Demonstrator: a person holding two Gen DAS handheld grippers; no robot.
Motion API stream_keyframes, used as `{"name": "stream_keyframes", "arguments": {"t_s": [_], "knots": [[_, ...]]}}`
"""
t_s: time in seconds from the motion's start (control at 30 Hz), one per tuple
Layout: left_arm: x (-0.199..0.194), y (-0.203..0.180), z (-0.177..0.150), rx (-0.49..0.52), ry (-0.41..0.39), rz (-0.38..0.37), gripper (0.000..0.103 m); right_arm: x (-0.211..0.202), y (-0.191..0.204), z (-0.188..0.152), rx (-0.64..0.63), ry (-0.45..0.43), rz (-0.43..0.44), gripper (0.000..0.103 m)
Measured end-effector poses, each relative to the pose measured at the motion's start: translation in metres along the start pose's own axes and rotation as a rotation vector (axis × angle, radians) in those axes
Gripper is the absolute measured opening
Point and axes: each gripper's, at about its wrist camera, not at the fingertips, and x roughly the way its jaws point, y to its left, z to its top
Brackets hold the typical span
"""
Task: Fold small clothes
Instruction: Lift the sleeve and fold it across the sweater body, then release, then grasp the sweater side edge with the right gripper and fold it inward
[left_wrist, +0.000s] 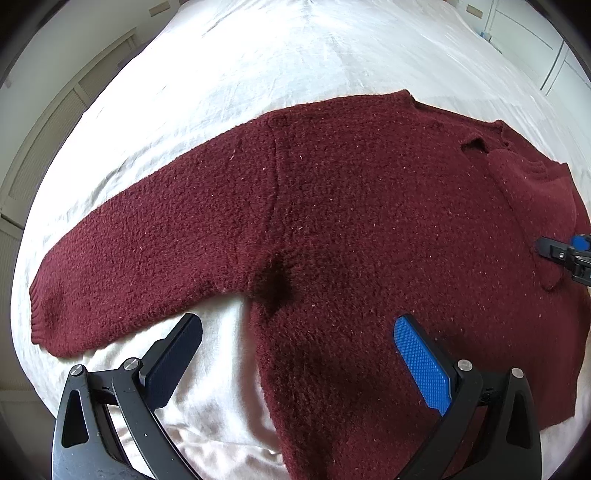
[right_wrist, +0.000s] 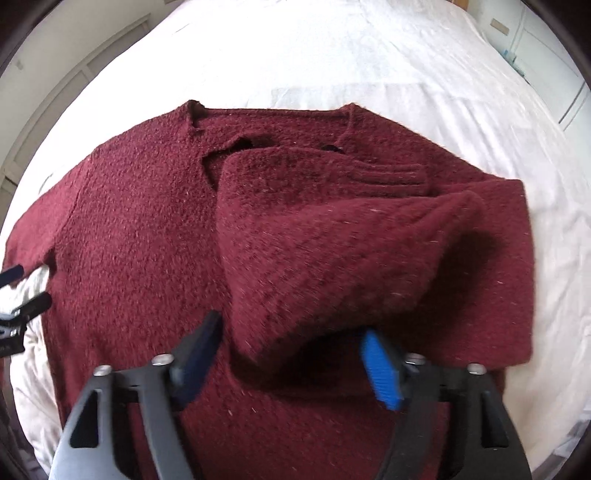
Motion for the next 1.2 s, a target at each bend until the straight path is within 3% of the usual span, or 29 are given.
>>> {"name": "stream_keyframes", "arguments": {"t_s": [0.17,0.43,0.63,0.8,0.9,0.93,0.97,1.03,1.07,1.1,1.2], "knots": [[-0.001,-0.005,0.001,0.016,-0.001,0.007,0.102,-0.020,-0.027,-0.016,0.012,0.008,0.029,0.085],[0.004,-0.023,0.005,0.052,0.005,0.009,0.102,-0.037,-0.102,-0.054,0.105,-0.020,-0.074,0.101],[0.006,-0.045,0.014,0.095,0.002,0.006,0.102,-0.039,-0.155,-0.072,0.153,-0.020,-0.191,0.101],[0.002,-0.072,0.029,0.138,-0.017,-0.005,0.102,-0.037,-0.182,-0.073,0.141,-0.024,-0.228,0.100],[0.001,-0.091,0.042,0.161,-0.030,-0.012,0.102,-0.033,-0.186,-0.068,0.119,-0.025,-0.221,0.094],[-0.001,-0.099,0.047,0.169,-0.034,-0.017,0.102,-0.031,-0.186,-0.067,0.114,-0.021,-0.220,0.085],[-0.002,-0.105,0.051,0.177,-0.038,-0.024,0.102,-0.029,-0.187,-0.066,0.111,-0.016,-0.215,0.064],[-0.004,-0.121,0.061,0.200,-0.048,-0.037,0.102,-0.024,-0.191,-0.063,0.132,0.004,-0.179,0.035],[-0.005,-0.129,0.065,0.212,-0.052,-0.041,0.102,-0.023,-0.195,-0.063,0.148,0.006,-0.155,0.031],[-0.006,-0.137,0.069,0.224,-0.058,-0.044,0.102,-0.023,-0.200,-0.064,0.174,0.007,-0.116,0.019],[-0.008,-0.165,0.082,0.274,-0.073,-0.054,0.102,-0.027,-0.206,-0.068,0.189,0.000,-0.095,0.016]]}}
